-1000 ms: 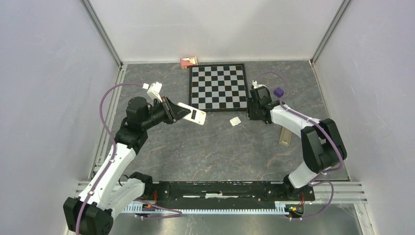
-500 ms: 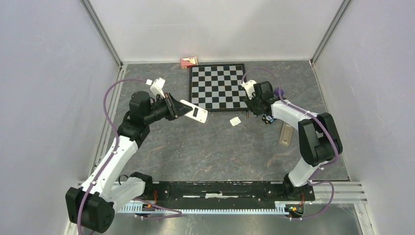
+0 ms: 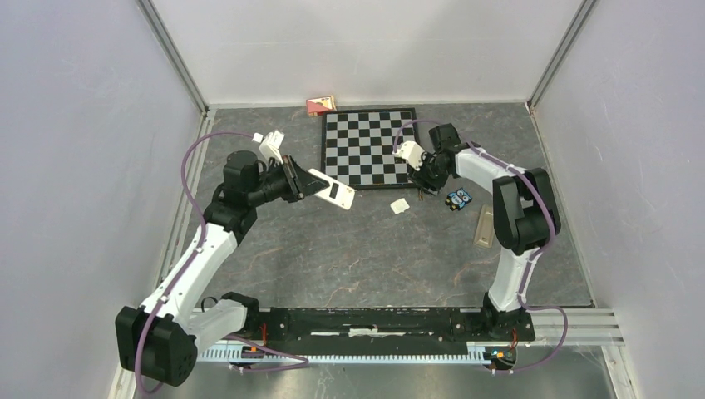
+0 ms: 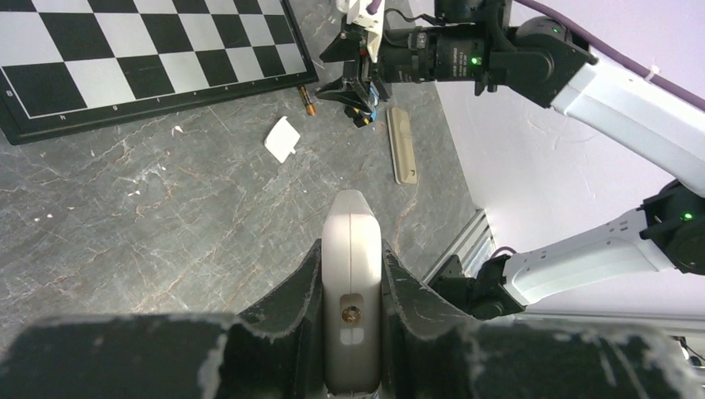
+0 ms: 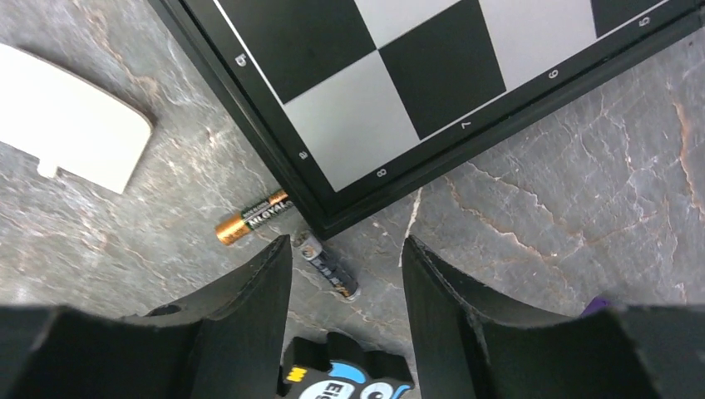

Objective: Load the batteries into the remote control

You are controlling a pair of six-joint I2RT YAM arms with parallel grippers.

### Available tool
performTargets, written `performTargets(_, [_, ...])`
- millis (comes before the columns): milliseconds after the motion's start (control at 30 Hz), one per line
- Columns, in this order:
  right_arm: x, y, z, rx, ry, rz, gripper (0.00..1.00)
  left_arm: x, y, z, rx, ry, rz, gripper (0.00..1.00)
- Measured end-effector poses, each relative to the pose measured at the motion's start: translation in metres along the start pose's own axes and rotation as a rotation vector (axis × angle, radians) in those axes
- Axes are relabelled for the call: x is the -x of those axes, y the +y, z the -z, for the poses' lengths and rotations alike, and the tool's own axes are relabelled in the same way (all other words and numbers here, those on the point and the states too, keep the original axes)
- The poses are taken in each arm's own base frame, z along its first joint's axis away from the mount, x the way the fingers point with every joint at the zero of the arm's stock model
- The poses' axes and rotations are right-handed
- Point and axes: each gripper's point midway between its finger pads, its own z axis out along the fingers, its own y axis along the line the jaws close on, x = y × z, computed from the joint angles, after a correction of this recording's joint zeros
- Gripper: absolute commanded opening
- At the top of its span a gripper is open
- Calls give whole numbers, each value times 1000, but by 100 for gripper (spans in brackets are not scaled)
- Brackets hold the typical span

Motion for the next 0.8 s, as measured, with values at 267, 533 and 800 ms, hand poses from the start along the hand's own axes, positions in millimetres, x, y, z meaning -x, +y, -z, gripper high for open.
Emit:
performTargets(267, [-21, -3, -5, 121, 41, 34, 55, 4, -2, -4, -14, 0, -5, 2])
performTargets(533, [-21, -3, -5, 135, 35, 45, 31, 6, 1, -9, -9, 6, 4, 2])
performTargets(800, [-22, -7, -7, 84, 27, 44, 0, 9, 0, -9, -14, -4, -1, 2])
